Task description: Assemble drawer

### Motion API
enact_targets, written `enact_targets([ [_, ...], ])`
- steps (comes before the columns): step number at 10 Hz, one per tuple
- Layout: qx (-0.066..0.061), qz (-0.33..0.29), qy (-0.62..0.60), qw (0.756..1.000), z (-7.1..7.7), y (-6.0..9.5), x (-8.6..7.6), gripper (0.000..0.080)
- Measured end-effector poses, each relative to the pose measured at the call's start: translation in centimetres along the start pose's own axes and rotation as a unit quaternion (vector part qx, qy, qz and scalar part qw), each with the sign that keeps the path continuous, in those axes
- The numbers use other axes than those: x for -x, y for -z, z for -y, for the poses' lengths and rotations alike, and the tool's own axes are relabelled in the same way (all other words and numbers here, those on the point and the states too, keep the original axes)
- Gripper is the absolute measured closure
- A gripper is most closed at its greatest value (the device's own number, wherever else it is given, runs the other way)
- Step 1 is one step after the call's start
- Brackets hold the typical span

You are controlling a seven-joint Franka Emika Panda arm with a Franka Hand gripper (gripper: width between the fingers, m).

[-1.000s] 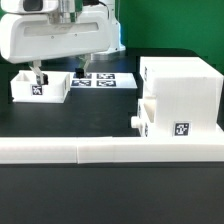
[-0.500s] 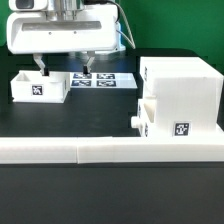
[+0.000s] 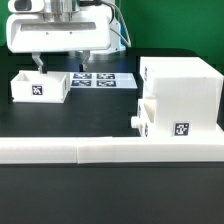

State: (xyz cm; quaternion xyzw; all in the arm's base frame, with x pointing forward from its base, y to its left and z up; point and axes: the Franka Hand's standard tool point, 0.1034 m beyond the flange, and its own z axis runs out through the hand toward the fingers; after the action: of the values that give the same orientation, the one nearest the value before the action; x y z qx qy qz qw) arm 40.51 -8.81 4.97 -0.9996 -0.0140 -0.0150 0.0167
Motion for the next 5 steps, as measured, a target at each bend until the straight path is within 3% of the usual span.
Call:
enact_targets([
  [3, 0.0, 0.001, -0.002, 1.0, 0.1, -0.2, 0.1, 0.015],
  [5, -0.003, 0.014, -0.016, 1.0, 0.6, -2.2, 1.6, 0.015],
])
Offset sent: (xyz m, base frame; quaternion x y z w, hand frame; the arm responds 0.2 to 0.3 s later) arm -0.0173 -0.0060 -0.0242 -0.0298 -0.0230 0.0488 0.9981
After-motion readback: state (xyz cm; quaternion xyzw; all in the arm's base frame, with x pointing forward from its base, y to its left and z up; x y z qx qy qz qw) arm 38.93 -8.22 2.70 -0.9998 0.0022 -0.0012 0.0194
